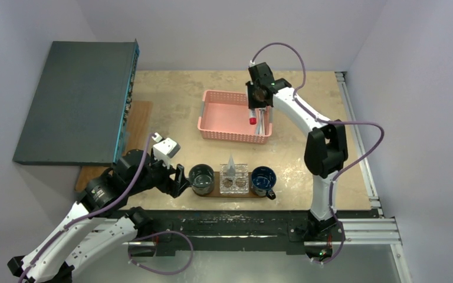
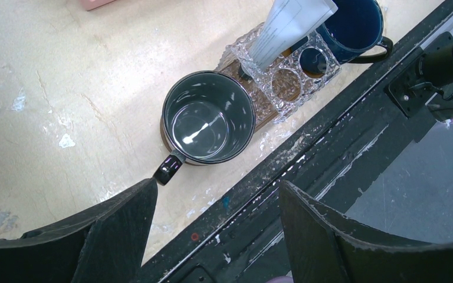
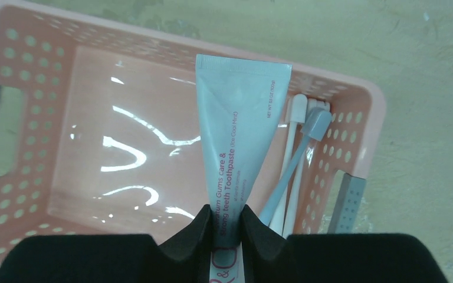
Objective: Prepare toiletry sets of a toothbrush and toothpaste on the tray
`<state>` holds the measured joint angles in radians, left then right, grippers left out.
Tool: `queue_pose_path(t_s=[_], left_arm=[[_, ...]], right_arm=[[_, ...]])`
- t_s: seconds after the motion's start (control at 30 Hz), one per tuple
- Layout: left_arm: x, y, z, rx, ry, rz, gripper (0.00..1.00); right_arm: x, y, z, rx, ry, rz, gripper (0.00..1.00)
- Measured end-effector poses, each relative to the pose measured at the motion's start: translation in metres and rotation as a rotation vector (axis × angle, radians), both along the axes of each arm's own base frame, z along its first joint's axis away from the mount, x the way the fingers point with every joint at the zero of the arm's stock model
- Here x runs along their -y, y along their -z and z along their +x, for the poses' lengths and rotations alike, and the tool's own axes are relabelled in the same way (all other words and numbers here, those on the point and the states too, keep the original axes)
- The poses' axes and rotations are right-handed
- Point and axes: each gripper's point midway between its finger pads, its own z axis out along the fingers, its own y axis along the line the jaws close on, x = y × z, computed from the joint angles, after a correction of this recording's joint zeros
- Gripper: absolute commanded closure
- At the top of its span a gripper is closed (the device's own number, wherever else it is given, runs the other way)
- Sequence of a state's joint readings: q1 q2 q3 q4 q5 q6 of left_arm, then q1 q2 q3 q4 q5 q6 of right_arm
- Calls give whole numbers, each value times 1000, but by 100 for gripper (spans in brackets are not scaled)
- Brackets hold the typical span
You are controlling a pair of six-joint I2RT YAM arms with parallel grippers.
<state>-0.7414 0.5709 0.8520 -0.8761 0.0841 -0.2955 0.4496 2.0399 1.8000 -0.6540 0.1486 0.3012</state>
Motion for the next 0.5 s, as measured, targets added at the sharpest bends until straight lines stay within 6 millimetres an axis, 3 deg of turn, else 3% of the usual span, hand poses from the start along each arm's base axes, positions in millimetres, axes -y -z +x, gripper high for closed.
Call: queue_pose_path(t_s=[0.23,0.5], left_arm=[[0,0,0,0,1,-1,25],[1,-2,-1,-7,0,-9,25]], right_arm=[[1,-75,-3,161,-3,77,84],[5,-127,-40,253,-39,170,84]])
